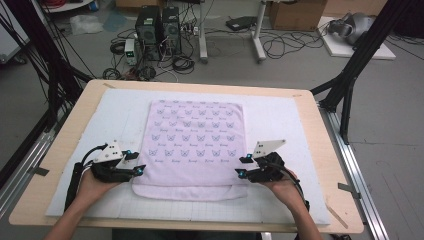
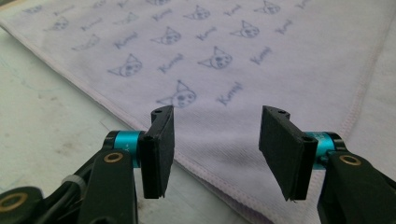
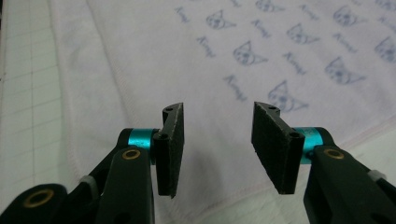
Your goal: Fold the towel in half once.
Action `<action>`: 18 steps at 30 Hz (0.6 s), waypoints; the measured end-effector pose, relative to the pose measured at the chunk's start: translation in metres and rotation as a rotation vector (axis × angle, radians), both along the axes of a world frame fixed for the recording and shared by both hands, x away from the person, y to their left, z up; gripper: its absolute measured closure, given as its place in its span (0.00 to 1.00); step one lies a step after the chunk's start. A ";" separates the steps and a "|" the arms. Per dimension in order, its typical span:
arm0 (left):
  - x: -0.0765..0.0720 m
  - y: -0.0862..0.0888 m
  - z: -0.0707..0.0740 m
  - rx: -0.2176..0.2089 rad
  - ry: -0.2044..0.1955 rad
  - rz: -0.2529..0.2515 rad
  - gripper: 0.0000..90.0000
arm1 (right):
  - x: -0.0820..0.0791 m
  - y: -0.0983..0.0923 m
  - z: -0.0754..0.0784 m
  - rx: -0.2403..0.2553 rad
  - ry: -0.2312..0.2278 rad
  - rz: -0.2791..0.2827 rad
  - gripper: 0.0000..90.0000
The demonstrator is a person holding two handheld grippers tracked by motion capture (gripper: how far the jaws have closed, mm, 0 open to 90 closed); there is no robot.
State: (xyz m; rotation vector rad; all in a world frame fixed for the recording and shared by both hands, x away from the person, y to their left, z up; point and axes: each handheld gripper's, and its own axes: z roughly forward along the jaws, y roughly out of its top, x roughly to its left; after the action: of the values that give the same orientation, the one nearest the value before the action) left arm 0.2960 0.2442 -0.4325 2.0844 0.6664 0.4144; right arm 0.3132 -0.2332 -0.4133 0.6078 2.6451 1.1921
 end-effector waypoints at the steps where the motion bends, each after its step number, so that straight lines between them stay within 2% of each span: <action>1: -0.002 0.000 -0.001 0.005 0.000 -0.004 0.50 | -0.005 -0.002 -0.003 -0.001 0.007 0.012 0.64; 2: -0.003 0.000 -0.001 0.012 0.002 -0.009 0.51 | -0.009 -0.004 -0.005 0.000 -0.004 0.019 0.68; 5: -0.007 -0.001 -0.003 0.018 0.004 -0.016 0.51 | -0.022 -0.009 -0.011 0.006 0.009 0.068 0.73; 8: -0.011 -0.002 -0.004 0.019 0.011 -0.024 0.51 | -0.033 -0.011 -0.014 0.013 0.020 0.106 0.74; 13: -0.013 -0.005 -0.008 0.029 0.024 -0.044 0.51 | -0.038 -0.008 -0.024 -0.019 0.043 0.137 0.78; 14: -0.013 -0.005 -0.009 0.029 0.025 -0.046 0.51 | -0.038 -0.005 -0.028 -0.045 0.054 0.150 0.82; 15: -0.013 -0.006 -0.010 0.034 0.034 -0.052 0.51 | -0.039 -0.005 -0.029 -0.040 0.044 0.154 0.90; 16: -0.013 -0.006 -0.011 0.038 0.034 -0.053 0.51 | -0.039 -0.006 -0.029 -0.033 0.061 0.169 0.98; 18: -0.014 -0.005 -0.013 0.043 0.044 -0.057 0.51 | -0.039 -0.007 -0.028 -0.037 0.071 0.172 0.99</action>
State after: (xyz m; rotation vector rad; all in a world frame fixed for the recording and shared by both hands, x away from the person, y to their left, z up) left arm 0.2821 0.2390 -0.4459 2.1537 0.6275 0.3540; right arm 0.2746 -0.2403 -0.4411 0.4317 2.8219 1.1820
